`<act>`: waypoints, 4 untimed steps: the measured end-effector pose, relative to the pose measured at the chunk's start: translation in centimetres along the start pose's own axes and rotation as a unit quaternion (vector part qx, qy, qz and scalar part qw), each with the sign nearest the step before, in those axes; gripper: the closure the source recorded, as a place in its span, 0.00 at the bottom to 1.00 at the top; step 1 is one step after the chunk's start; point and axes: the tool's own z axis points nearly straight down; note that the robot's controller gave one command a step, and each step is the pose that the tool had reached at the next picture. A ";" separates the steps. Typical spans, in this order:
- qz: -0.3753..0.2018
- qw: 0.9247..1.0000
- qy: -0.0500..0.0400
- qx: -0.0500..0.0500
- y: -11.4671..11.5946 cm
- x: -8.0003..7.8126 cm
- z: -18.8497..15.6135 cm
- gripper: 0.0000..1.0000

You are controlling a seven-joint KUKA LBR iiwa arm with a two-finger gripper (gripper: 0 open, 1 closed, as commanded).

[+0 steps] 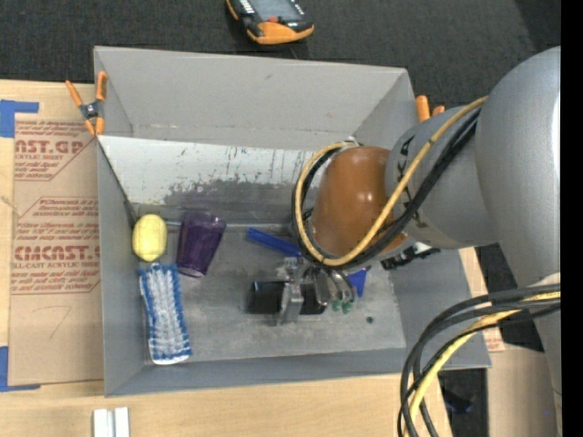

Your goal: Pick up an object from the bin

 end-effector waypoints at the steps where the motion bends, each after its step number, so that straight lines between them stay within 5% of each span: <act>1: -0.001 1.000 -0.001 -0.001 0.7 0.1 -2.5 1.00; 2: 0.004 1.000 0.003 0.000 0.5 0.7 -0.1 1.00; 4: -0.006 1.000 0.000 -0.001 0.6 1.1 -5.4 1.00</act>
Offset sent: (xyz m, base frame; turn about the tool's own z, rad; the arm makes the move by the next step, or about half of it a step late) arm -0.0065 0.0043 0.0022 0.0079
